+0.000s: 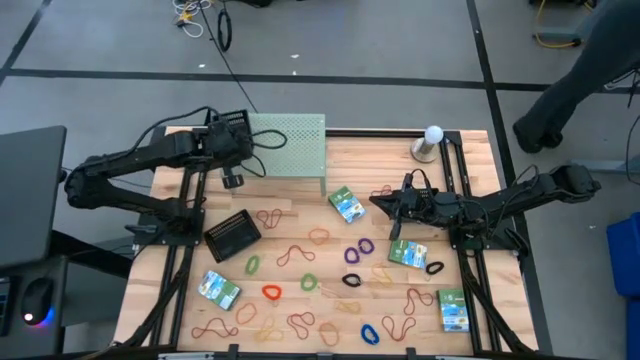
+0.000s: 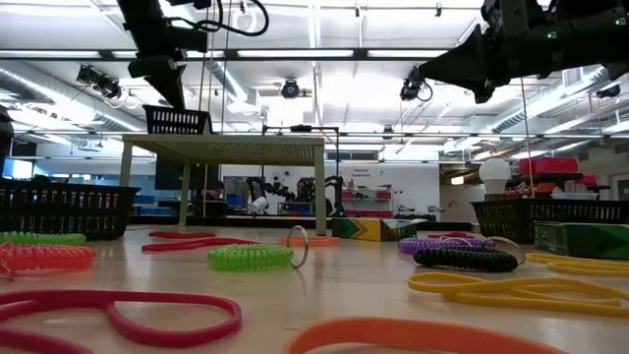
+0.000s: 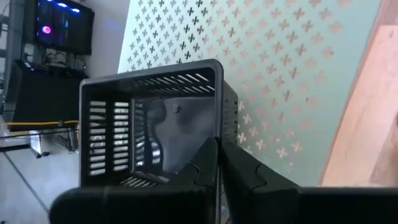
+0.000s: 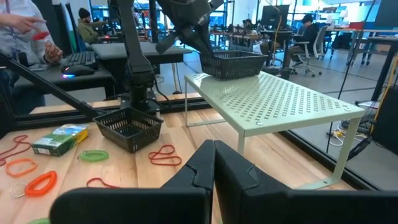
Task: Pick & Place Office Desk Supplies
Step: Put the black bin on the shelf
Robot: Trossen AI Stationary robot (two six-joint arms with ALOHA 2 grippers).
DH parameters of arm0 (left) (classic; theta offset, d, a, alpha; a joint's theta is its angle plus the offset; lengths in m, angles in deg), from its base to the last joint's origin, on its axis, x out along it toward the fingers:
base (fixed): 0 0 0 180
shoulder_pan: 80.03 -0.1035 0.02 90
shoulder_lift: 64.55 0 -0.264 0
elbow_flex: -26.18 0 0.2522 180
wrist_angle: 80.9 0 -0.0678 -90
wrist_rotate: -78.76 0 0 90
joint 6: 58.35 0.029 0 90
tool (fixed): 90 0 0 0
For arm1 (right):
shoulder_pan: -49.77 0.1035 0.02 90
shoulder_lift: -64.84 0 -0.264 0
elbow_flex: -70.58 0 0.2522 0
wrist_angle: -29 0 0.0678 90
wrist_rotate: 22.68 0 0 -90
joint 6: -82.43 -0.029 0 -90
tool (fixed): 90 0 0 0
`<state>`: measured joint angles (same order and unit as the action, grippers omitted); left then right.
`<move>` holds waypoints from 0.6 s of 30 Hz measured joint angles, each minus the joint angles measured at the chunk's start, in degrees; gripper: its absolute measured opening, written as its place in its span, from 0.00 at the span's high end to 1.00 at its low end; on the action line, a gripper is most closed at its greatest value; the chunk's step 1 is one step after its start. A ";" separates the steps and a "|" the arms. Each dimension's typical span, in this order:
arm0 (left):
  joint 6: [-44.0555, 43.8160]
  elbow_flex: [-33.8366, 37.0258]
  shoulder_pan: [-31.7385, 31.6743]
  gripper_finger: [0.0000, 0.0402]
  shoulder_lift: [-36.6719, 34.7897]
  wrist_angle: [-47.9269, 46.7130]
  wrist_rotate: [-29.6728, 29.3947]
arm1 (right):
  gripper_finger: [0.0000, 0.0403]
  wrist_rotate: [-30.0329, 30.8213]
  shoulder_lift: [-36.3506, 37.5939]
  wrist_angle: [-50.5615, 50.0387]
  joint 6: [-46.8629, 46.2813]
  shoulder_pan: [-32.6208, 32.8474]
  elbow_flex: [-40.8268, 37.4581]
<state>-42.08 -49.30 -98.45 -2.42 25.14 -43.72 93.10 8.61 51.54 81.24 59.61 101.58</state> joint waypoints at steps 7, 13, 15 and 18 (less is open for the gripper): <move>5.61 0.00 0.07 0.96 0.00 0.16 3.00 | 0.97 -0.02 0.01 -0.02 0.17 0.00 0.00; 9.40 0.00 0.05 0.96 0.00 -0.10 3.88 | 0.97 -0.02 0.00 -0.04 0.64 0.00 0.00; 9.50 0.00 0.05 0.96 0.00 -0.19 3.93 | 0.97 -0.02 0.00 -0.04 0.70 0.00 0.00; 8.13 0.00 0.05 0.95 0.00 -1.23 4.02 | 0.97 -0.02 0.01 -0.04 0.74 0.00 0.00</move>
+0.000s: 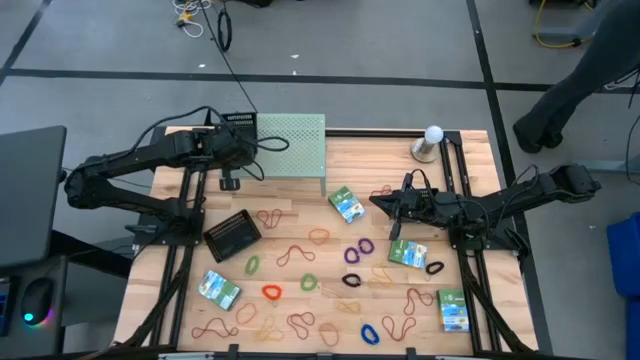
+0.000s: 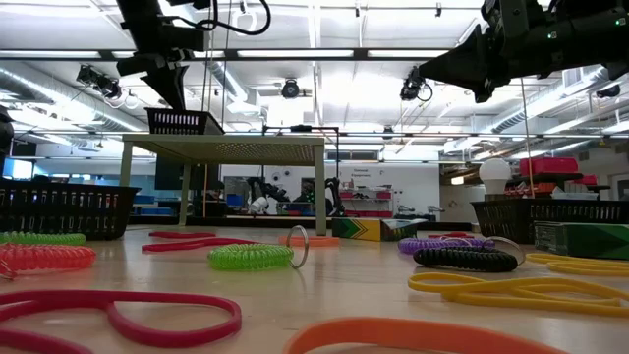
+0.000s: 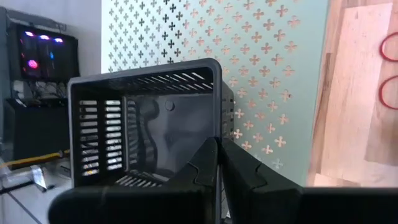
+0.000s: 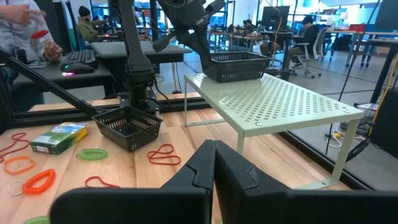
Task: Pick & Place Office Desk Supplies
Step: Put the black bin on the shelf
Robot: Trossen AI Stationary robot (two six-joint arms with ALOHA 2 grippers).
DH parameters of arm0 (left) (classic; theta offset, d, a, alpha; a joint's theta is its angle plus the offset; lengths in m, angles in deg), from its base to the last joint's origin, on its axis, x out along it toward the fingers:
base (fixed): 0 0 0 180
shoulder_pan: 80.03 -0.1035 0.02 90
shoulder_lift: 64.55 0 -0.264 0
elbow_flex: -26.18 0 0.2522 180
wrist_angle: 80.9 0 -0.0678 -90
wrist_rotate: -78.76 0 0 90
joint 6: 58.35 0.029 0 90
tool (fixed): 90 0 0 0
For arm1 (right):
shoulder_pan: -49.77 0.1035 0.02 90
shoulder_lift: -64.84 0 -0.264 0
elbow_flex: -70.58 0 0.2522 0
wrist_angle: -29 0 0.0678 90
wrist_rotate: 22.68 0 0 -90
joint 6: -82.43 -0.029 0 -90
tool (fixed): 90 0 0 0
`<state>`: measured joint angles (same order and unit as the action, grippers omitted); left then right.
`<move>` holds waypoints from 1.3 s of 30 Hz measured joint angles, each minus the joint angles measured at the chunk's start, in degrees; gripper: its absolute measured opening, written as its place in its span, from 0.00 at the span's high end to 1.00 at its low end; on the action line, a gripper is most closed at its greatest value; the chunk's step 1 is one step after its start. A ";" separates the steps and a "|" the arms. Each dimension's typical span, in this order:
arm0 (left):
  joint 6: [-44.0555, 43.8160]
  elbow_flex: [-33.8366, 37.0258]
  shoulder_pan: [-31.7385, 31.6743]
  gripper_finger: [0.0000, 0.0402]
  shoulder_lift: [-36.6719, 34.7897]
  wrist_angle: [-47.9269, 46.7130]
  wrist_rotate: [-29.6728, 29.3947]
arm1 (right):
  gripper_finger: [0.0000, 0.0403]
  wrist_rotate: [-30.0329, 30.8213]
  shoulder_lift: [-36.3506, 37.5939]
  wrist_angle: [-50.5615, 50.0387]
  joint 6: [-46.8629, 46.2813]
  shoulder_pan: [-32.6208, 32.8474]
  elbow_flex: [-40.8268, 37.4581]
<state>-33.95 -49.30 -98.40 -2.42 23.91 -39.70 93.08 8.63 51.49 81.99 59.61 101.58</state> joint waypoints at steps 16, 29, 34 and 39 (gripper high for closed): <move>-1.96 -0.75 1.27 0.75 0.04 -2.05 -0.92 | 0.97 0.00 -0.01 -0.02 -0.04 0.00 0.00; -20.47 -11.21 -0.20 0.76 0.00 -2.52 4.88 | 0.97 -0.01 0.00 -0.02 0.21 0.00 -0.02; -31.38 -9.32 5.79 0.90 -0.73 -6.14 14.51 | 0.97 -0.02 0.01 -0.02 0.25 0.00 -0.02; -45.16 -3.40 21.85 0.98 -0.28 -5.02 11.23 | 0.97 -0.02 0.00 -0.02 0.26 0.00 -0.02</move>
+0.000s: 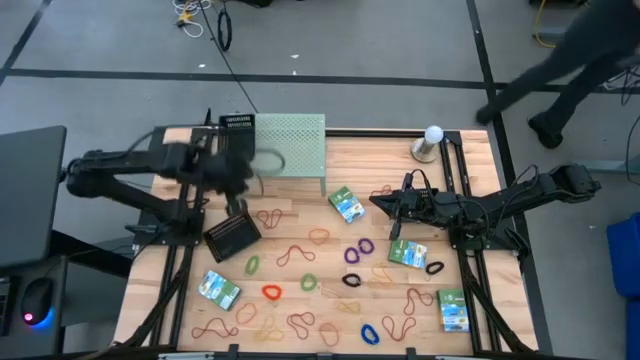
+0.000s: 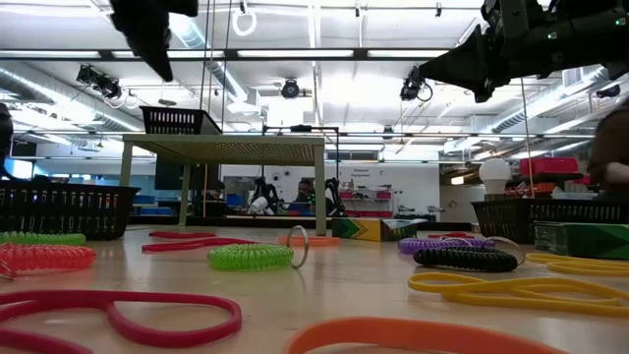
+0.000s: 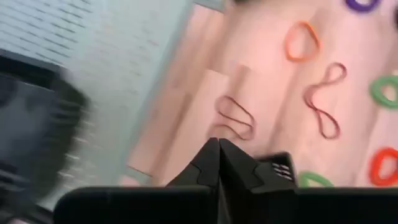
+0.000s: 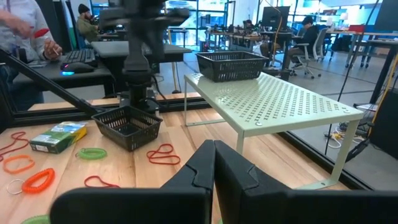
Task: Pick & Place Office Desk Supplies
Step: Put the black bin on the shelf
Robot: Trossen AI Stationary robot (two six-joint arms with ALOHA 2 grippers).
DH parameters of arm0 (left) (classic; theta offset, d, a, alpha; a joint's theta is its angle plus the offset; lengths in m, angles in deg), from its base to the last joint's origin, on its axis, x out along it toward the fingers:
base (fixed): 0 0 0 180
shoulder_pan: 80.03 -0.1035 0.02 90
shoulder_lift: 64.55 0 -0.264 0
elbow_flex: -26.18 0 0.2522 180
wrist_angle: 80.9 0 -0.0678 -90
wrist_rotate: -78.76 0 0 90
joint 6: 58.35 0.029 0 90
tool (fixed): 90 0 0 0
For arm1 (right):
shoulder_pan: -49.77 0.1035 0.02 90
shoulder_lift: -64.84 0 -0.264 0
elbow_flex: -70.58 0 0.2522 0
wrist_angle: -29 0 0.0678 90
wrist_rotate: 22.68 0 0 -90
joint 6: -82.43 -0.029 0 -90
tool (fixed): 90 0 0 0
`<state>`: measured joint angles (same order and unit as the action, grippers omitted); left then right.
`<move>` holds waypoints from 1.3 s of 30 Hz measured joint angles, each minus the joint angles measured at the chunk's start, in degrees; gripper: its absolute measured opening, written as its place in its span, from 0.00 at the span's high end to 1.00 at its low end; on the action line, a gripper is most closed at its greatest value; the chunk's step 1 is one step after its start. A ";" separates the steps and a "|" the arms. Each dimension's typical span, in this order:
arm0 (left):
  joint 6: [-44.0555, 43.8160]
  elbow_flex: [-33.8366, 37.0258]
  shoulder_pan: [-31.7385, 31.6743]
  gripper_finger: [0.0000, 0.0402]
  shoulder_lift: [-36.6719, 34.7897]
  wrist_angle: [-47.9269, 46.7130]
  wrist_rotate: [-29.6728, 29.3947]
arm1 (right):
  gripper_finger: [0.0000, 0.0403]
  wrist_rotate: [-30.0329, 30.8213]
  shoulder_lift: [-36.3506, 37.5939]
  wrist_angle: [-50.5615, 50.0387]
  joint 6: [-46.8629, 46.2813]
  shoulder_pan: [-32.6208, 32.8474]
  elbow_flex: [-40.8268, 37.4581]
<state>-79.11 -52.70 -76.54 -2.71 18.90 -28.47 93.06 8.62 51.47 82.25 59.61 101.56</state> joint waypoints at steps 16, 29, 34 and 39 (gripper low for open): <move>-33.72 6.20 22.86 0.94 15.82 15.51 -4.77 | 0.97 0.02 0.01 0.90 -0.39 -0.04 -0.02; -35.89 6.16 19.55 0.74 20.39 12.56 8.07 | 0.97 0.02 -0.01 1.03 0.55 -0.07 -0.02; -39.20 6.14 22.55 0.60 21.41 5.47 7.09 | 0.97 0.02 0.01 0.43 1.03 -0.06 -0.02; -40.58 6.14 25.78 0.54 25.49 4.71 5.20 | 0.97 0.02 -0.01 0.22 1.07 -0.07 -0.02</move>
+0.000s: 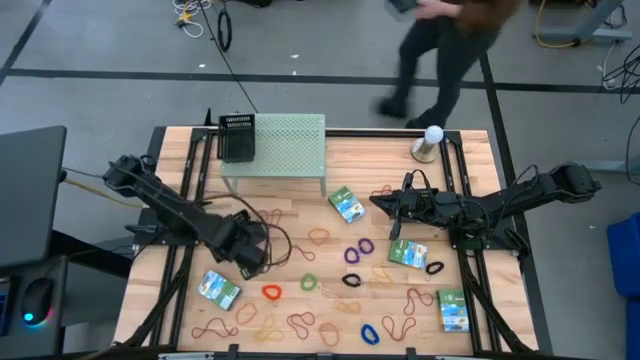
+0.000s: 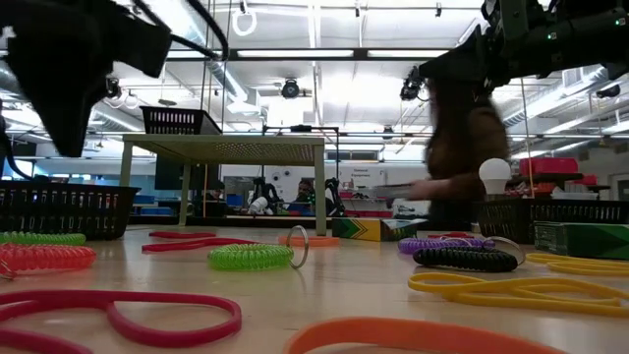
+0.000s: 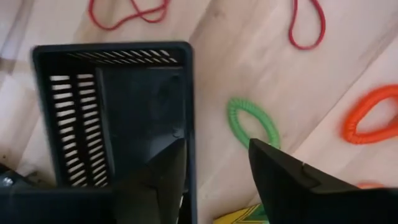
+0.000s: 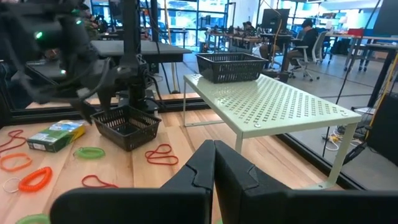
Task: Pick & Place Office Desk Supplies
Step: Put the black bin on the shelf
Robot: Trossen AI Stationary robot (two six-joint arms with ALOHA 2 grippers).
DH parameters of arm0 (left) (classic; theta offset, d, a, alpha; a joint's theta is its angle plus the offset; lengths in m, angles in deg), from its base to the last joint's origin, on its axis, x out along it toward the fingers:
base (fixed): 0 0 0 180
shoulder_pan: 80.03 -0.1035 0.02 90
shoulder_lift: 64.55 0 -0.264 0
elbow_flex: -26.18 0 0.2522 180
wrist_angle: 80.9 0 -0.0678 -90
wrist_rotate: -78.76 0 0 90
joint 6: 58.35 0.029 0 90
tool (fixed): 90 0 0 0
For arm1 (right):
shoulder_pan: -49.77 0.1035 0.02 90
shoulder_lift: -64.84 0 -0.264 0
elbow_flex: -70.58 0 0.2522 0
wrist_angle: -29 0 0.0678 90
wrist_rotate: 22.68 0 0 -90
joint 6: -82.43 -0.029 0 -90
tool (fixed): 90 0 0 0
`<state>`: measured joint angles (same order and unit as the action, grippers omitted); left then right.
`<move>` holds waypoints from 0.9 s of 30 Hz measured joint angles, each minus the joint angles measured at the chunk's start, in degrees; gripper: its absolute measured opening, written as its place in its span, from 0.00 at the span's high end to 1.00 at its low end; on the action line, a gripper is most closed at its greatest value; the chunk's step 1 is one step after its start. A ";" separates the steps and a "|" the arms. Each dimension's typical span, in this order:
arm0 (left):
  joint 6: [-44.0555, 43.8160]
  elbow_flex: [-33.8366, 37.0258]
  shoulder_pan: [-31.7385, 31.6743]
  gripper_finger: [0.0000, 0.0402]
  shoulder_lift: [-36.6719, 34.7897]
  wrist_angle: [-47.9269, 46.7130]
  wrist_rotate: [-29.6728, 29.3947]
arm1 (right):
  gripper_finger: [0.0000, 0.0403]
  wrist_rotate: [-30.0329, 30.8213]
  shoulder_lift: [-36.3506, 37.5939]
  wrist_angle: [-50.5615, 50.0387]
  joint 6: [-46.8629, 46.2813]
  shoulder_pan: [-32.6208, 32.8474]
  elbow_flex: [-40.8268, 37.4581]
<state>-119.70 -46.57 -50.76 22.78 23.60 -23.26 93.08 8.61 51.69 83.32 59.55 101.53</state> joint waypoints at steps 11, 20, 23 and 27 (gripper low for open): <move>-0.83 -0.04 1.02 0.66 10.63 -0.33 0.99 | 0.97 0.00 0.00 -0.17 -0.04 0.01 0.00; -0.09 -0.53 0.18 0.96 7.96 -1.30 5.73 | 0.97 0.00 0.00 -0.15 -0.17 0.01 0.00; -2.44 -1.85 -1.18 0.96 5.17 -1.49 4.53 | 0.97 0.00 0.00 -0.13 -0.17 0.00 0.00; -7.13 -3.81 -3.89 0.96 2.24 -0.22 2.42 | 0.97 0.00 0.00 -0.01 -0.17 0.00 0.00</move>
<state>-126.82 -50.38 -54.65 25.03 23.38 -20.85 93.08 8.61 51.68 83.14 59.55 101.53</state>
